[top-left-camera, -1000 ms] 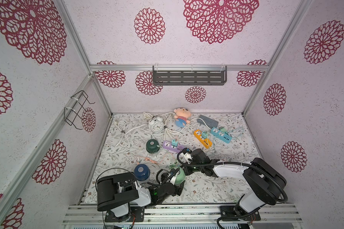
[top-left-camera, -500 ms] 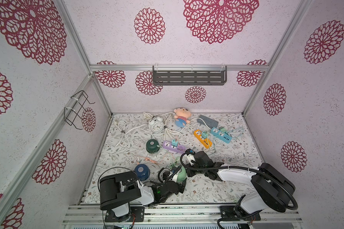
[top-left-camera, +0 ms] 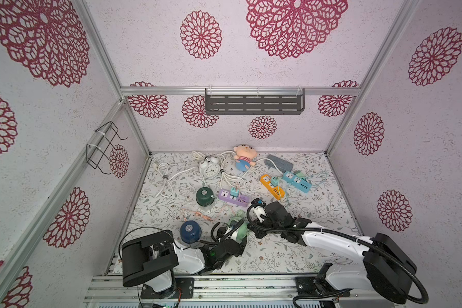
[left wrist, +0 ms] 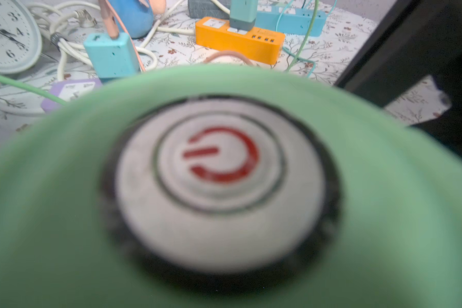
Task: Charge the cordless meat grinders
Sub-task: Pick up the cordless meat grinder at the center of the board, then insert the charging cable into the cordless meat grinder.
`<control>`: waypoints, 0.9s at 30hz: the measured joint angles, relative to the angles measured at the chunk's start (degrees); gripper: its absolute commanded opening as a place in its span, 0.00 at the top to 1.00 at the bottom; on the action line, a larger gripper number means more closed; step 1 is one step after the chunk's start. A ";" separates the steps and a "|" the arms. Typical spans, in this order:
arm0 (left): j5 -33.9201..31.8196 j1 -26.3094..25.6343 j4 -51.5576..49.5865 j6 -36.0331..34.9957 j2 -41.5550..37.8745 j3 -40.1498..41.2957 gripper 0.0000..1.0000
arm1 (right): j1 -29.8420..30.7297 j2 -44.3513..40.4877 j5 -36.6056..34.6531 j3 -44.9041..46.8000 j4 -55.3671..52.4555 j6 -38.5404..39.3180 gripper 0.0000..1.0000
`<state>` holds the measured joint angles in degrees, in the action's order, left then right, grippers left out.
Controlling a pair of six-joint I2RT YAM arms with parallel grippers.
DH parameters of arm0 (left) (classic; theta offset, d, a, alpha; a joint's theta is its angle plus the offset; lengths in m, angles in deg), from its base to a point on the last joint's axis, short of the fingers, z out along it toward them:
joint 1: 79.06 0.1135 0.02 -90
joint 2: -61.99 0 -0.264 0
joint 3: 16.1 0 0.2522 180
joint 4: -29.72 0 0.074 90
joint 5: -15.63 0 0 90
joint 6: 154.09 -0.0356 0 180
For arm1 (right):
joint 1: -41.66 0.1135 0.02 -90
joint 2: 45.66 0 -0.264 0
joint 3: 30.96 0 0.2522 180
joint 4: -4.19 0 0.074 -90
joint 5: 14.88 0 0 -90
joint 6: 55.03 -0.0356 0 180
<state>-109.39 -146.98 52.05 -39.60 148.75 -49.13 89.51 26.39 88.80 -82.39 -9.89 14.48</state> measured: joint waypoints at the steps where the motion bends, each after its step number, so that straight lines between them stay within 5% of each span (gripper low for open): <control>1: 0.24 0.52 -0.98 -0.83 -1.73 -0.13 0.21 | -0.31 -1.27 0.07 -0.66 -1.01 0.52 1.00; 12: 10.03 13.11 -18.49 -12.87 -20.59 -8.52 0.21 | -2.19 -6.80 0.13 -14.73 -18.10 10.88 1.00; 27: 21.81 20.63 -34.60 -27.50 -17.68 -22.64 0.21 | -2.19 -4.22 0.11 -29.24 -32.26 21.18 1.00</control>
<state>-87.58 -126.35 17.45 -67.10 131.07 -71.78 87.33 22.17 88.91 -111.63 -42.15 35.66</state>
